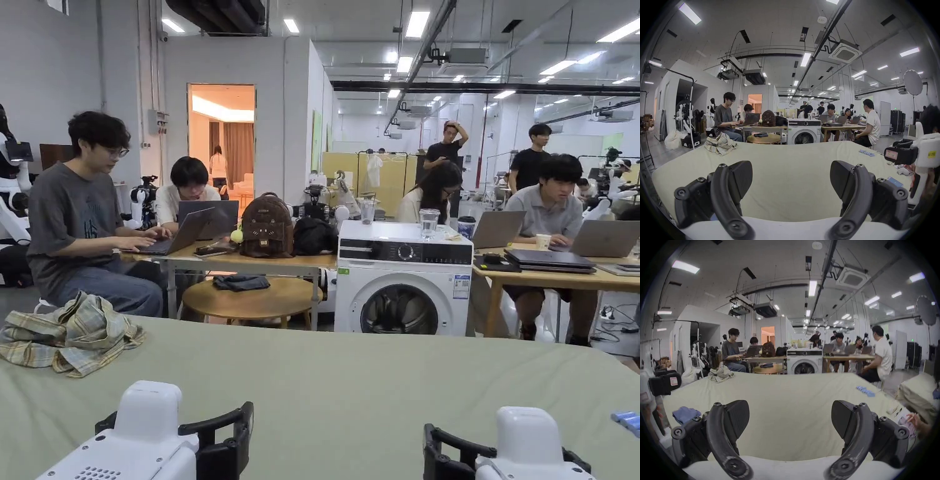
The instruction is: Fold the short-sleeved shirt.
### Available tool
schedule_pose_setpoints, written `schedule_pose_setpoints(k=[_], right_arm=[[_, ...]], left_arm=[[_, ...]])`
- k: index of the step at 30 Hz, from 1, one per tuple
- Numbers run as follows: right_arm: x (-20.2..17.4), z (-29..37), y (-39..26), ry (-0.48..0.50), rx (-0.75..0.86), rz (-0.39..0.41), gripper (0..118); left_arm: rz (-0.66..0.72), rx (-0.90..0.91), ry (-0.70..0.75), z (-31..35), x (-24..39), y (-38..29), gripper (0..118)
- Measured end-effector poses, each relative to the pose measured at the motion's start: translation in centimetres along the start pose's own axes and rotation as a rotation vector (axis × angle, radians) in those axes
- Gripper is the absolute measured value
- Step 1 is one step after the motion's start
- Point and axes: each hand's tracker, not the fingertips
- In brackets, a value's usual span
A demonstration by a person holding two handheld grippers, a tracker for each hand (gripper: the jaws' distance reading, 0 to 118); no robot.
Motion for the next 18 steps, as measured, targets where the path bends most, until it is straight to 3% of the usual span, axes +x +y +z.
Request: schedule_pose_setpoints(k=[3,8,13,18], right_arm=[[0.4,0.0,0.0,0.054,-0.015,-0.086,103],[-0.1,-0.4,0.6,-0.087,-0.104,-0.099,103],[1.2,-0.7,0.5,0.006,-0.126,-0.184,103],[1.8,-0.9,0.4,-0.020,-0.121,-0.192,103]], left_arm=[[0.012,-0.005,-0.007,0.0,-0.1,0.1,98],[0.014,-0.012,-0.013,0.1,-0.1,0.1,98],[0.026,-0.014,-0.021,0.3,0.0,0.1,98],[0.016,-0.020,-0.025,0.3,0.2,-0.2,98]])
